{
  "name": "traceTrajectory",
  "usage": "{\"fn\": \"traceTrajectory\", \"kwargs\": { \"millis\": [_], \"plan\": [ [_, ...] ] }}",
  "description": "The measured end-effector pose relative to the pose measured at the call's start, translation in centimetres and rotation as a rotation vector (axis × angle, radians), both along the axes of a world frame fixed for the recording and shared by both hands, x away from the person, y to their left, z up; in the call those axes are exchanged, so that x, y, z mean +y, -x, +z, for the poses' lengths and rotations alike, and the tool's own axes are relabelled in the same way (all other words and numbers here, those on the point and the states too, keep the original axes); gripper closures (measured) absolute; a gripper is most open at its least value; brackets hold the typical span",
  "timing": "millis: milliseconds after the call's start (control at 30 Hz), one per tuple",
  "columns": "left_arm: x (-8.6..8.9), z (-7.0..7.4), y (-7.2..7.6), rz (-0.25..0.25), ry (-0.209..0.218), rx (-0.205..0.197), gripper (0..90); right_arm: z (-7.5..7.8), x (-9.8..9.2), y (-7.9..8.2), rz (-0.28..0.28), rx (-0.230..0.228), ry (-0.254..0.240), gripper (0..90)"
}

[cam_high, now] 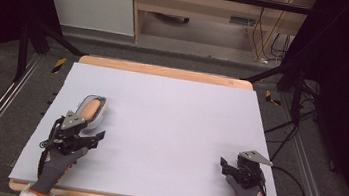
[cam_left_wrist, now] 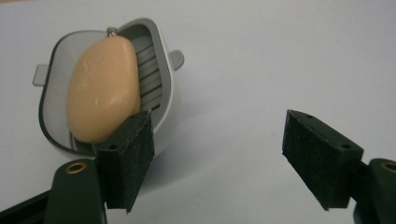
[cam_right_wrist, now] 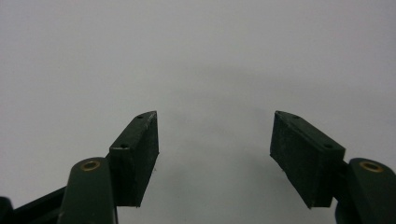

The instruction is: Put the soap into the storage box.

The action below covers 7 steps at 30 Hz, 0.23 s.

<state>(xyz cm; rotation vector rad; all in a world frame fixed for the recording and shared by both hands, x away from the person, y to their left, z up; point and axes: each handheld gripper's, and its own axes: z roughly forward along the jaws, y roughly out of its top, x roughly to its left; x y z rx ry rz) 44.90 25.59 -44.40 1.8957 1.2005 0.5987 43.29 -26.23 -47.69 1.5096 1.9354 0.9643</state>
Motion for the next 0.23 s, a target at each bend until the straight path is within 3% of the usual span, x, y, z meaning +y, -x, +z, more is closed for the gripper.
{"fn": "traceTrajectory", "kwargs": {
  "millis": [67,133,233],
  "plan": [
    [-0.1,-0.5,0.2,-0.011,-0.003,0.015,23.9,0.0,0.0,0.0,0.000,-0.001,0.001,31.5],
    [-0.1,-1.2,0.6,-0.034,-0.034,0.030,23.3,0.0,-0.1,0.0,0.000,0.003,-0.003,30.9],
    [0.0,-1.4,0.9,-0.030,-0.043,0.033,22.7,-0.1,-0.2,-0.1,-0.002,0.003,0.006,30.7]
  ]
}}
